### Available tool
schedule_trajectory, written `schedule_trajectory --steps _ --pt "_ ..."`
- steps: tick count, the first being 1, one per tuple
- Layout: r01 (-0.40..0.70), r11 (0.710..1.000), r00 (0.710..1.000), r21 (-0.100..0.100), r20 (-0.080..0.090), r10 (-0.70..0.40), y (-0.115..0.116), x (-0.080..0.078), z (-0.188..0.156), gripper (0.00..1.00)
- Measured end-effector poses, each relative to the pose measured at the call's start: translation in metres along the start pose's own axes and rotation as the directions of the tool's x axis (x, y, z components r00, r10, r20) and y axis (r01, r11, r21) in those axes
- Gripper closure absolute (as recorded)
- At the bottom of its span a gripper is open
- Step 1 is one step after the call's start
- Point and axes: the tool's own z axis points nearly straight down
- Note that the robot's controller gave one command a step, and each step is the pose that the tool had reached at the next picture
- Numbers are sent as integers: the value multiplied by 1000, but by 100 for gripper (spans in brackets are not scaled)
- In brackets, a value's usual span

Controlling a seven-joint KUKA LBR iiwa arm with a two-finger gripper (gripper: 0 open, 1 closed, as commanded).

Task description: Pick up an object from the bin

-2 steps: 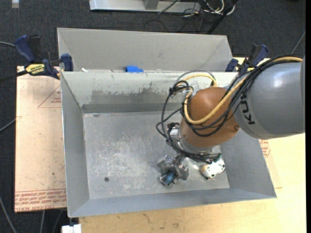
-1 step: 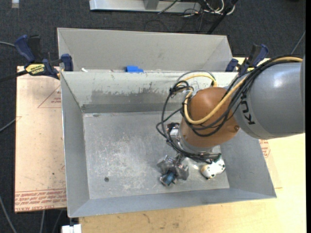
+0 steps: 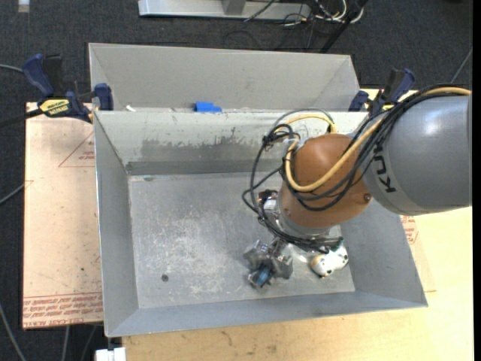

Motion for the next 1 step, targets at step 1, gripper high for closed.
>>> schedule_trajectory --steps 1 --pt "0 1000 1000 -4 -3 0 1 0 -12 100"
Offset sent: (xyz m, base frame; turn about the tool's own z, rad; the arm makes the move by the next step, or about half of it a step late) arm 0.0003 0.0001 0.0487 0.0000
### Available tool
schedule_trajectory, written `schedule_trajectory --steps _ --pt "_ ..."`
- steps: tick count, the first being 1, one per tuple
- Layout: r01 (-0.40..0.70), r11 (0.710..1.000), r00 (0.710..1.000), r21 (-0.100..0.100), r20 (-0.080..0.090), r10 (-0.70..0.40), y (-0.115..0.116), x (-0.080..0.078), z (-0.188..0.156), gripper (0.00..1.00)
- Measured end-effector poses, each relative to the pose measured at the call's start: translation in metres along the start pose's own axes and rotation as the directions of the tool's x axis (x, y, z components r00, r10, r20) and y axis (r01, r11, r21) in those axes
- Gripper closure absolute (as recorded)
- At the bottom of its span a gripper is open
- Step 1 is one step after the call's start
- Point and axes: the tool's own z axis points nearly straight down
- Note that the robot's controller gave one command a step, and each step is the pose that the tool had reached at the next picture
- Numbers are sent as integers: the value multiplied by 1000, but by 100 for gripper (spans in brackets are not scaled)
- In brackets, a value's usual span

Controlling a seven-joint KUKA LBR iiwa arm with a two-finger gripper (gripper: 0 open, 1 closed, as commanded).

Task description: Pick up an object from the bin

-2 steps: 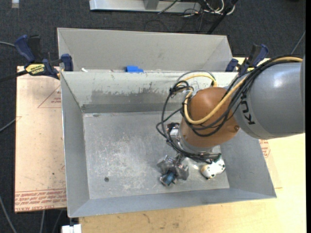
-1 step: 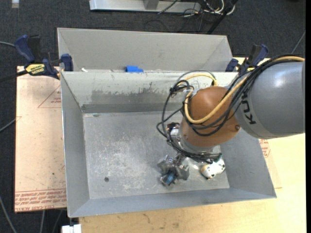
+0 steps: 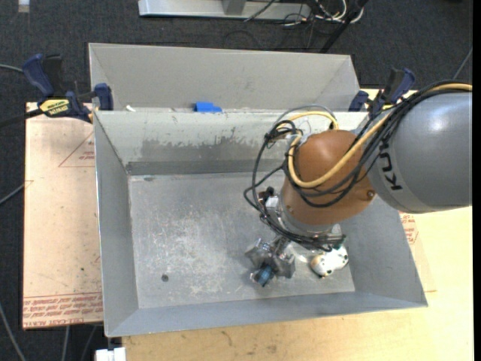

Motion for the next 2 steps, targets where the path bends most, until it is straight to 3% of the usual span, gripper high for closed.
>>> schedule_trajectory --steps 2 --pt "-2 1000 1000 9 7 2 -2 -2 -29 100"
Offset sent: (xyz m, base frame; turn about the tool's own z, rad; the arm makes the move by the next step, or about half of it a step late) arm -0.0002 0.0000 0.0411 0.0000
